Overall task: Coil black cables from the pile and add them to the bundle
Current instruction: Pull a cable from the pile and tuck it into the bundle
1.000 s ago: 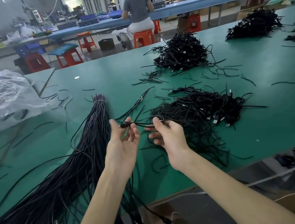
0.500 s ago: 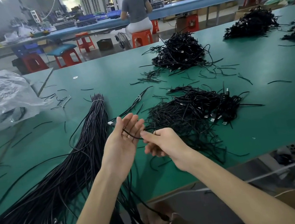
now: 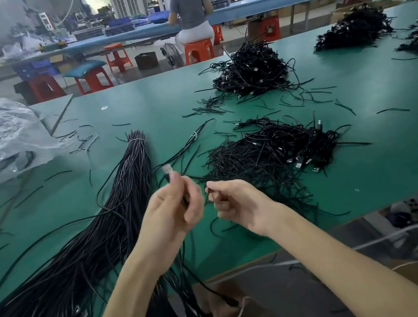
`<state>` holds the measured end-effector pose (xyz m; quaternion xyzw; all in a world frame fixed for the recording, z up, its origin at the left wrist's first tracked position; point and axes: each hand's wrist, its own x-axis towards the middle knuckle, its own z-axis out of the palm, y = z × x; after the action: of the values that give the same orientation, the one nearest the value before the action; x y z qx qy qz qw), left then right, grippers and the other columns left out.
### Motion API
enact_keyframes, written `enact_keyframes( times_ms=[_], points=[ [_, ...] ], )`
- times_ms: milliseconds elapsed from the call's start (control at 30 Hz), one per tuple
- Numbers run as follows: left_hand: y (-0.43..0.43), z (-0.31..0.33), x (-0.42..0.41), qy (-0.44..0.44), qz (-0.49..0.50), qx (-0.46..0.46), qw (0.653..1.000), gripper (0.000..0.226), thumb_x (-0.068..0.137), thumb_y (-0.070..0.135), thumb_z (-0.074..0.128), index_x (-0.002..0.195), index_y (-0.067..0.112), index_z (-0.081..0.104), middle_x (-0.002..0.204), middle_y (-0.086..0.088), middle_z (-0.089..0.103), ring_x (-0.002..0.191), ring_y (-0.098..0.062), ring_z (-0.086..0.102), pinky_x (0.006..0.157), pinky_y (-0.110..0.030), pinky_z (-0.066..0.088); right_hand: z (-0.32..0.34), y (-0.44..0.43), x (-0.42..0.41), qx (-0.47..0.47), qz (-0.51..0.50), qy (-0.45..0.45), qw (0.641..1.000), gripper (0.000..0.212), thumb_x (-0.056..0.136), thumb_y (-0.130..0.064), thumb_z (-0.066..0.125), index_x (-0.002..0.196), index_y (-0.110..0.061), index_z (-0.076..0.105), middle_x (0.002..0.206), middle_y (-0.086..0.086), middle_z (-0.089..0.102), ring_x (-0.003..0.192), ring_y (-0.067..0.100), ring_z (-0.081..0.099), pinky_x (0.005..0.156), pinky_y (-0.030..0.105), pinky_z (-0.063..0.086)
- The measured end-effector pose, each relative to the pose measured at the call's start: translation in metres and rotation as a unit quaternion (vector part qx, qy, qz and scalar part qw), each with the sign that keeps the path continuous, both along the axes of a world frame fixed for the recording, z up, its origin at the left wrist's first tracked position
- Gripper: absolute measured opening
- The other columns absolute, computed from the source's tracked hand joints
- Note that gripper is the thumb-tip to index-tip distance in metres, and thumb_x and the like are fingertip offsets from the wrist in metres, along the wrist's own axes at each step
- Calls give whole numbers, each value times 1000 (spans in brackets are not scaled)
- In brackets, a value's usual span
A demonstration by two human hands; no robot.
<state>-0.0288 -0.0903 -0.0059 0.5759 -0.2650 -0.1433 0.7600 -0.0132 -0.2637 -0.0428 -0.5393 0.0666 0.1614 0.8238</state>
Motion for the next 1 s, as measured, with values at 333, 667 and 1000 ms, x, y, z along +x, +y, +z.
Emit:
enact_keyframes(
  times_ms=[333,667,1000],
  points=[
    [5,-12,0,-153,28,545,824,45,108,46,42,77,21,65,67,-1,72,57,-5,61,62,-18,44,36,1,32,-32,-39,1,999,30,107,-31,53,86,-11,58,60,-5,44,48,8,30,46,22,18],
    [41,-26,29,-197,264,570,753,38,107,43,42,80,24,62,70,8,66,55,-5,56,51,-22,35,47,-23,54,212,-128,1,969,17,106,-21,54,102,-5,59,66,-2,54,47,7,35,42,19,28],
    [27,-11,12,-12,247,126,961,51,103,55,38,73,20,59,58,2,50,53,-10,42,51,-15,36,26,-17,40,-92,-111,-108,984,52,98,-1,60,148,-8,47,135,11,65,106,16,67,91,33,56]
  ],
)
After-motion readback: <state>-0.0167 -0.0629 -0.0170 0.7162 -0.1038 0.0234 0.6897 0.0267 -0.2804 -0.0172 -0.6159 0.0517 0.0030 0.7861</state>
